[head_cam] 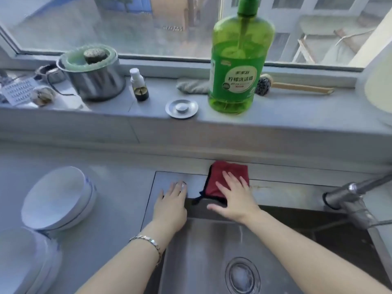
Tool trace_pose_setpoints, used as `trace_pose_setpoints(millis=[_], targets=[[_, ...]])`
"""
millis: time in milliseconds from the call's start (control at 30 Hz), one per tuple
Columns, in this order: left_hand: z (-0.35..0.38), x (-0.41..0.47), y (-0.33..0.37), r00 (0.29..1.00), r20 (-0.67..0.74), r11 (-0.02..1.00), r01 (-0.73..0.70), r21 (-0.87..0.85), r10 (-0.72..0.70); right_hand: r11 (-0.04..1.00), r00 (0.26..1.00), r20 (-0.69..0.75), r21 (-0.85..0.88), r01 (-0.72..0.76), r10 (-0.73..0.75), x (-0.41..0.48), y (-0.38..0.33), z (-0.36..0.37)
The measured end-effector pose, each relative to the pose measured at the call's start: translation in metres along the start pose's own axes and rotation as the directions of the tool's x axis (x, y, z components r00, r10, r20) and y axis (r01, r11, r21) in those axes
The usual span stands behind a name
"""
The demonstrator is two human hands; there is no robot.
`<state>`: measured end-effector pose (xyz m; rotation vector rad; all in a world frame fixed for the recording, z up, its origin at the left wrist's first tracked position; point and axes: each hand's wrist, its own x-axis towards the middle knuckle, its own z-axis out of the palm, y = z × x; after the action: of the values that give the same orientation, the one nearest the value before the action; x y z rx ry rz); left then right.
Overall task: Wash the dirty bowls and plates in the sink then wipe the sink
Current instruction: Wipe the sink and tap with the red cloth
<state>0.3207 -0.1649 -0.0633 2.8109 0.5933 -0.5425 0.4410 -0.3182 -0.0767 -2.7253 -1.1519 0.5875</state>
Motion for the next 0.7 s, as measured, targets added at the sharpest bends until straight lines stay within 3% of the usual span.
trace_pose_setpoints(millis=[100, 167, 233, 333, 467, 600, 700], targets=[[0.014, 0.007, -0.003, 0.999, 0.037, 1.000, -0.014, 0.024, 0.013, 0.986, 0.983, -0.105, 0.090, -0.140, 0.149, 0.025, -0.019, 0.027], [0.019, 0.008, -0.004, 0.999, 0.032, 1.000, -0.006, -0.007, 0.006, 0.980, 0.962, -0.186, 0.044, -0.195, 0.200, 0.044, -0.034, 0.039], [0.019, 0.009, -0.006, 1.000, 0.020, 1.000, -0.004, -0.010, 0.004, 0.992, 0.964, -0.238, 0.077, -0.104, 0.119, 0.061, -0.047, 0.043], [0.020, 0.009, -0.004, 1.000, 0.006, 1.000, 0.002, 0.004, -0.002, 0.986, 0.974, -0.203, 0.105, 0.129, -0.106, 0.066, -0.054, 0.046], [0.025, 0.010, -0.005, 1.000, -0.014, 1.000, 0.022, 0.005, -0.022, 0.983, 0.961, -0.230, 0.063, 0.171, -0.153, 0.043, -0.019, 0.048], [0.034, 0.009, -0.002, 0.998, -0.051, 0.998, 0.036, -0.046, -0.038, 0.999, 0.952, -0.305, 0.043, -0.008, 0.020, 0.012, 0.053, 0.044], [0.038, 0.009, -0.001, 0.993, -0.112, 0.999, 0.019, -0.030, -0.022, 0.966, 0.884, -0.394, 0.154, -0.206, 0.252, -0.006, 0.102, 0.032]])
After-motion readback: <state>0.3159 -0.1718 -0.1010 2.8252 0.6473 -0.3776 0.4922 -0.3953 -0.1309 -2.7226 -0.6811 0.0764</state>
